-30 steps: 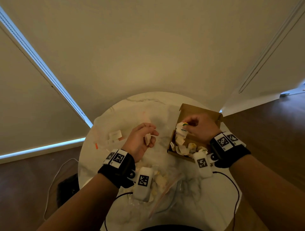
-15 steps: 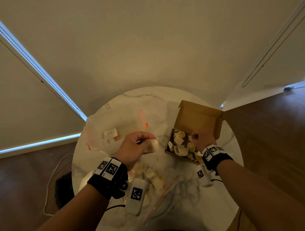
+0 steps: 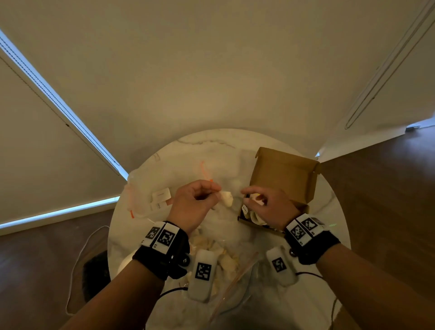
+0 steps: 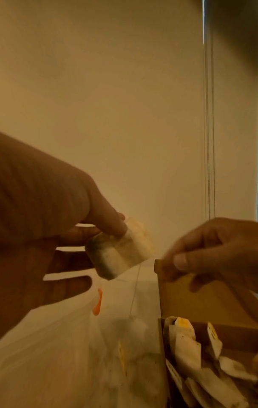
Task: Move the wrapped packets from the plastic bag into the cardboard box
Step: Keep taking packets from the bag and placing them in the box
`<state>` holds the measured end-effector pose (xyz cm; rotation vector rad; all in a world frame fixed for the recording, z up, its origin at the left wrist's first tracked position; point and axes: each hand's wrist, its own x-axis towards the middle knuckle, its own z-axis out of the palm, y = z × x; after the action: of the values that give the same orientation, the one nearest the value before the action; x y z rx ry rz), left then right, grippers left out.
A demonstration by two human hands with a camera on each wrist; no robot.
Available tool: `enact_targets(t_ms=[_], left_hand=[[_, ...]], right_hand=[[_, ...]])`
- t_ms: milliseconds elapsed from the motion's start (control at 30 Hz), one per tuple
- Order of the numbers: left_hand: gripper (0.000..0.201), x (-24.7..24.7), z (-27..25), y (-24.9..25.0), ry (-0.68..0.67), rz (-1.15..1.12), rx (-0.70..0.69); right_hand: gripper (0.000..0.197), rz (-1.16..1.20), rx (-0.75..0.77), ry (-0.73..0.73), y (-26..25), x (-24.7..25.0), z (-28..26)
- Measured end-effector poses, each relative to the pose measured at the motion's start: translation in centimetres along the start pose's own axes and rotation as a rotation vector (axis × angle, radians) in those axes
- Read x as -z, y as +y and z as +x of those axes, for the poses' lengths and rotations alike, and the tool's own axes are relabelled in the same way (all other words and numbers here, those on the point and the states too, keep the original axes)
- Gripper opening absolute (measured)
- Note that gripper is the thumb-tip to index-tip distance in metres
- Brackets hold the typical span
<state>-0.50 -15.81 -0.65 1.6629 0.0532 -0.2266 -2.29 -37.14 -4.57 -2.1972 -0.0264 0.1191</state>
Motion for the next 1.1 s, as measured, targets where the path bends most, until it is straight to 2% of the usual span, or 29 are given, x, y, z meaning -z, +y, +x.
enact_targets(t_ms=[67, 133, 233, 333, 533, 700, 800, 967, 1100], left_hand=[[0.021, 0.0, 0.0, 0.3, -0.012, -0.013, -0.02], [0.019, 0.3, 0.2, 0.4, 0.005, 0.009, -0.046], [0.015, 1.3, 0.2, 0.4, -0.003, 0.07, -0.094], [0.015, 2.5, -0.2, 0.1, -0.065, 0.142, -0.13], [0.012, 3.6, -0.7, -0.6, -0.172, 0.219, -0.131], [0.017, 3.8, -1.1, -0.5, -0.267, 0.377, -0.221], [0.019, 3.5, -1.2, -0.4, -0.236, 0.464, -0.227], [0.032, 3.1, -1.2, 0.0, -0.114, 0.363, -0.144], [0.027, 2.2, -1.6, 1.1, -0.062, 0.201, -0.146]], right_hand=[[0.028, 0.085, 0.101, -0.128, -2.4, -1.2, -0.3], [0.023, 0.142, 0.166, -0.159, -3.5, -2.6, -0.3], [0.009, 0.255, 0.112, -0.063, -4.2, -3.4, -0.2], [0.011, 0.322, 0.069, -0.042, -4.9, -3.1, -0.1], [0.011, 0.408, -0.002, -0.095, -5.9, -2.4, -0.5], [0.012, 0.364, -0.024, -0.194, -6.7, -1.4, -1.0], [0.012, 0.306, -0.009, -0.227, -7.1, -0.7, -1.3], [0.013, 0.329, -0.012, -0.221, -7.4, -0.4, -1.7], [0.016, 0.383, -0.029, -0.259, -7.3, -0.8, -1.9]])
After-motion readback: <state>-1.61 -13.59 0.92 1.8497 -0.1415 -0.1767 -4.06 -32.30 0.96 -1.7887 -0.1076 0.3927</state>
